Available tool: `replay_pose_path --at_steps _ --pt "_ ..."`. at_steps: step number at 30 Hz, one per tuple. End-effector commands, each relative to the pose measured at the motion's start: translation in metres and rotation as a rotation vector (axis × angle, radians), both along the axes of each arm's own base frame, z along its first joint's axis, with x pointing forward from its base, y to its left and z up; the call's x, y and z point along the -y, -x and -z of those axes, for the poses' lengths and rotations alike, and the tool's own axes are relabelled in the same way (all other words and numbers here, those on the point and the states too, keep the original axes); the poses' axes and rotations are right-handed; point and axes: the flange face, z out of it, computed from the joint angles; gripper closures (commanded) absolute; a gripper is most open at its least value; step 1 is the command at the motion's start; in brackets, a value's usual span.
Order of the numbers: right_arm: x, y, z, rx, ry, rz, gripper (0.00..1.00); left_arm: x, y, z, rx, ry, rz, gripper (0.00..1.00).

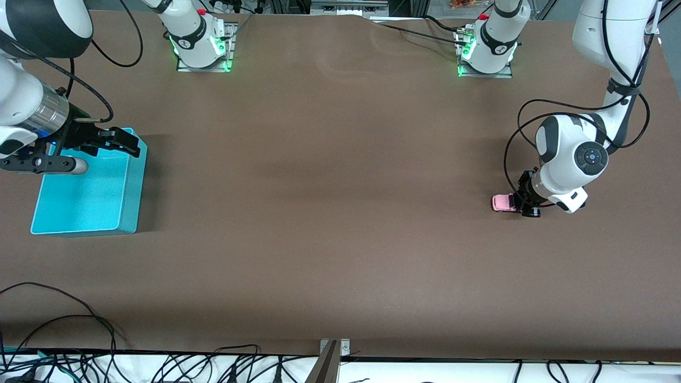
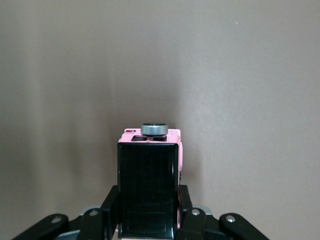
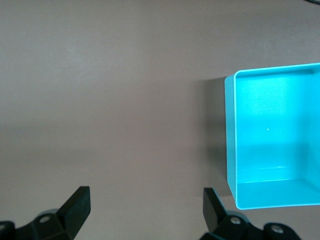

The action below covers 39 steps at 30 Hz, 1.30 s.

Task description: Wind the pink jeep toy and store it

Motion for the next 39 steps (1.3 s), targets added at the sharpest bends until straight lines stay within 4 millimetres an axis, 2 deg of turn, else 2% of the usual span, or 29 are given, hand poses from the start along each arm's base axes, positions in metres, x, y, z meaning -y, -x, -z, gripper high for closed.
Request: replay_pose_path --at_steps 1,3,6,8,19,23,24,33,39 --pt "-0.001 -0.002 -0.004 -0.006 0.005 -0.01 0.0 0.038 -0.019 -0.025 -0.031 0.003 0.05 0.8" --pt "-0.001 -0.002 -0.005 -0.005 0.005 -0.01 0.0 0.045 -0.024 -0.033 -0.037 0.002 0.034 0.8" --pt "-0.001 -0.002 -0.004 -0.007 0.004 -0.01 0.0 0.071 -0.031 -0.045 -0.045 -0.019 0.006 0.8" --pt "-0.001 -0.002 -0.004 -0.007 0.004 -0.01 0.0 0.081 -0.032 -0.046 -0.041 -0.038 -0.028 0.8" --pt "-0.001 -0.002 -0.004 -0.007 0.006 -0.009 0.0 0.142 -0.021 -0.027 -0.043 -0.06 -0.116 0.8" --pt "-0.001 -0.002 -0.007 -0.002 0.005 -0.01 0.0 0.153 -0.02 -0.026 -0.029 -0.052 -0.123 0.8" --pt "-0.001 -0.002 -0.007 0.0 0.005 -0.009 0.0 0.163 -0.017 -0.023 -0.034 -0.048 -0.108 0.8" --pt "-0.001 -0.002 -0.006 -0.003 0.005 -0.01 0.0 0.184 -0.012 -0.012 -0.023 -0.03 -0.065 0.82" --pt "-0.001 -0.002 -0.006 -0.003 0.005 -0.01 0.0 0.186 -0.008 -0.003 -0.018 -0.025 -0.064 0.82"
